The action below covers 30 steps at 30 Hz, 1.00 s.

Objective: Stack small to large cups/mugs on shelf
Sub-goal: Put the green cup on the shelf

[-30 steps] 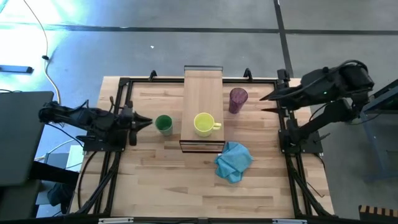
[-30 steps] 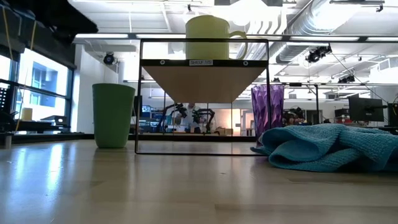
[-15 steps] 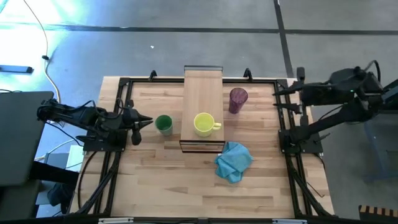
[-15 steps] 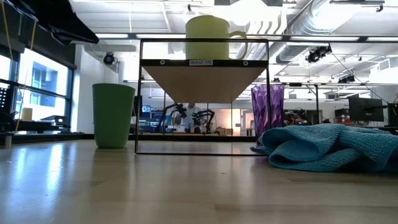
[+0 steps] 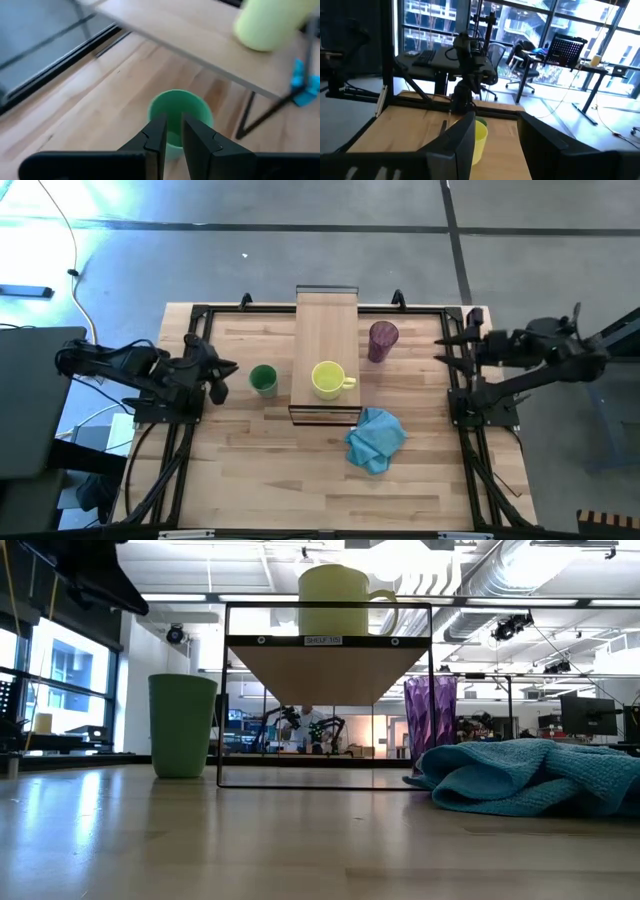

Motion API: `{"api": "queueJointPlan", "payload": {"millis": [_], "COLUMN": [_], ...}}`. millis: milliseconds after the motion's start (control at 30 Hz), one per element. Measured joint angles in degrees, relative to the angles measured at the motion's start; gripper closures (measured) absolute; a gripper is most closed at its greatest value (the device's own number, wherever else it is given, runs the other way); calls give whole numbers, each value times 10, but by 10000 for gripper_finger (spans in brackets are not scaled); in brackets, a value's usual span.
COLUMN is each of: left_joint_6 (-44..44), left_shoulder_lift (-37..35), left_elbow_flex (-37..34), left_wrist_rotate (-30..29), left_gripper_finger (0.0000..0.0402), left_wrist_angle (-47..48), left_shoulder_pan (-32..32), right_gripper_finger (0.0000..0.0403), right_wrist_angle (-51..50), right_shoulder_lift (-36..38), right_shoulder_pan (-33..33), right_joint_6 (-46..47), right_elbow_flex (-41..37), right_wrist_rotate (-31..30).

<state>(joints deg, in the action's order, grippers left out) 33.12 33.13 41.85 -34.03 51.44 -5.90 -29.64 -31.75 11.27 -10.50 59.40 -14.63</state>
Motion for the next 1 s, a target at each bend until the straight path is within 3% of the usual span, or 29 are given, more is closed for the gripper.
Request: {"api": "queueJointPlan", "payload": {"millis": [333, 633, 1000], "left_joint_6": [0, -31, -72], "left_shoulder_lift": [80, 170, 211], "left_elbow_flex": [50, 77, 83], "left_wrist_rotate": [124, 161, 213], "left_gripper_finger": [355, 350, 254], "left_wrist_angle": [12, 5, -27], "left_shoulder_pan": [133, 198, 213], "right_gripper_finger": [263, 263, 263], "right_wrist_angle": [50, 51, 46], "right_shoulder_lift": [-1, -1, -1], "right_shoulder_pan": [0, 0, 0], "right_joint_6": [23, 42, 44], "right_elbow_flex": [-61, -61, -61], "right_wrist_rotate": [14, 27, 43]}}
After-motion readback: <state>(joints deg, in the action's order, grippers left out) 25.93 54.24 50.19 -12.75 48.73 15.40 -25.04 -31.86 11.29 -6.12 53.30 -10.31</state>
